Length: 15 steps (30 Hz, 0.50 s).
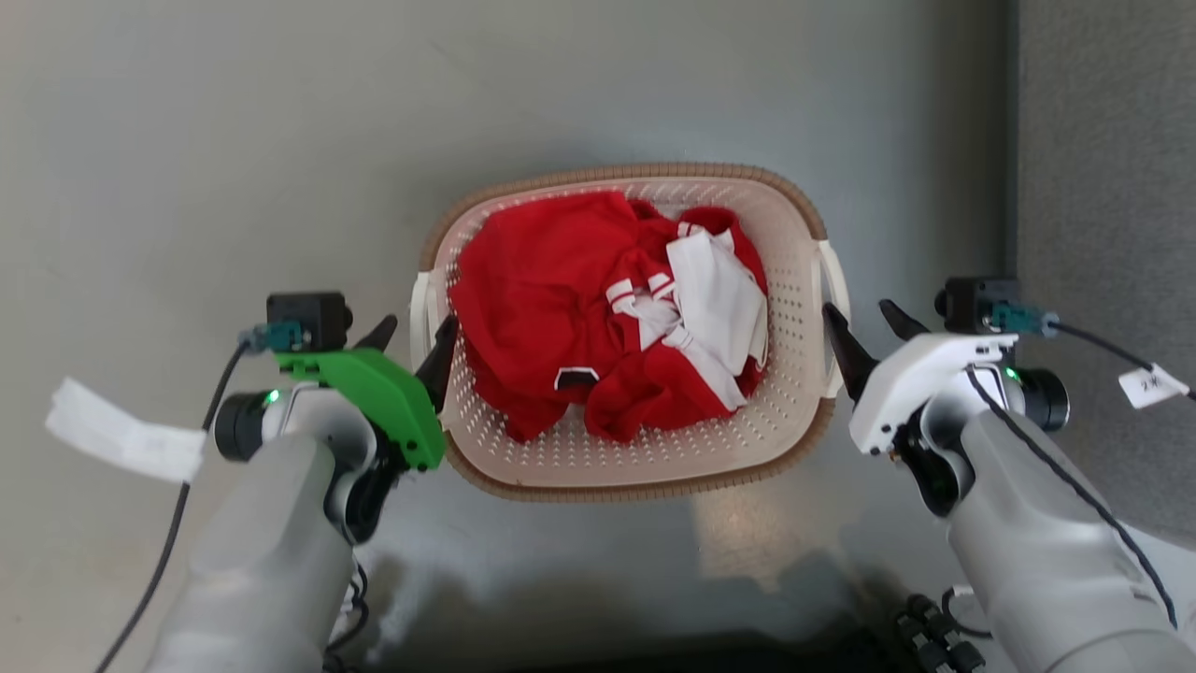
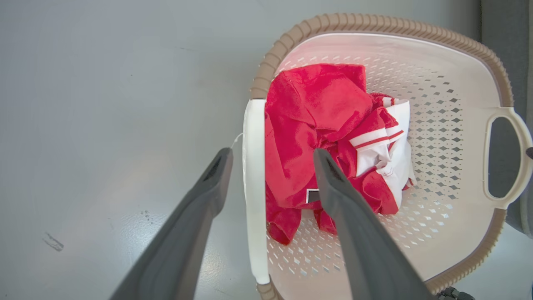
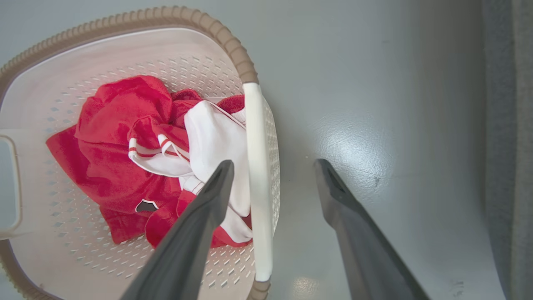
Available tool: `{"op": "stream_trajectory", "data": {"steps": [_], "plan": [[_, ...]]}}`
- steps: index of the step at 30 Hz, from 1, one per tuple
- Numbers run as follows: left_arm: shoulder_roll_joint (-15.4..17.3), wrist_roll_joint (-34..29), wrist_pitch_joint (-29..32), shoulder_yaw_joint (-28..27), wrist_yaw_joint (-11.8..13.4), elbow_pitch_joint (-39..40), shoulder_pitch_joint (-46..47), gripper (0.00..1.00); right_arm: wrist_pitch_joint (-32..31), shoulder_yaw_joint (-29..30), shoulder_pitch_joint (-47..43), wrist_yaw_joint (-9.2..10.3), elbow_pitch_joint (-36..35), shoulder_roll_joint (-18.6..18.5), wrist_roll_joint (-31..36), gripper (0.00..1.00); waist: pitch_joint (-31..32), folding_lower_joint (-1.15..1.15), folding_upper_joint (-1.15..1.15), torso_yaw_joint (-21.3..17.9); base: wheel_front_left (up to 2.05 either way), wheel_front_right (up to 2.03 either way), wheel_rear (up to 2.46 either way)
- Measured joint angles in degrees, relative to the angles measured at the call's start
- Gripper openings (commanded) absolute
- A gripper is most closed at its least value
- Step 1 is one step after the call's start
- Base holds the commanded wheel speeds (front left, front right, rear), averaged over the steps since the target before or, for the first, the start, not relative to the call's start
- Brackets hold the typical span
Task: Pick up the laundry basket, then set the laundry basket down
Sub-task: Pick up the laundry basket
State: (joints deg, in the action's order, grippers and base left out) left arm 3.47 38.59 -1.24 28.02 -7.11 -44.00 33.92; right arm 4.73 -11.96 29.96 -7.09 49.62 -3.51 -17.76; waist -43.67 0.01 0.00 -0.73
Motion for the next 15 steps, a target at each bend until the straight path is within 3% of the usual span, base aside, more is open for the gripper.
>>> {"op": "stream_trajectory", "data": {"steps": [15], "plan": [[-0.22, 4.11, 3.58, 3.92, -0.01, -4.0, 7.16, 1.0, -1.78, -2.72, 7.21, -0.03, 4.24, -0.01, -1.69, 1.0, -6.78, 0.0, 0.0, 0.08, 0.0, 0.0, 0.0]]}}
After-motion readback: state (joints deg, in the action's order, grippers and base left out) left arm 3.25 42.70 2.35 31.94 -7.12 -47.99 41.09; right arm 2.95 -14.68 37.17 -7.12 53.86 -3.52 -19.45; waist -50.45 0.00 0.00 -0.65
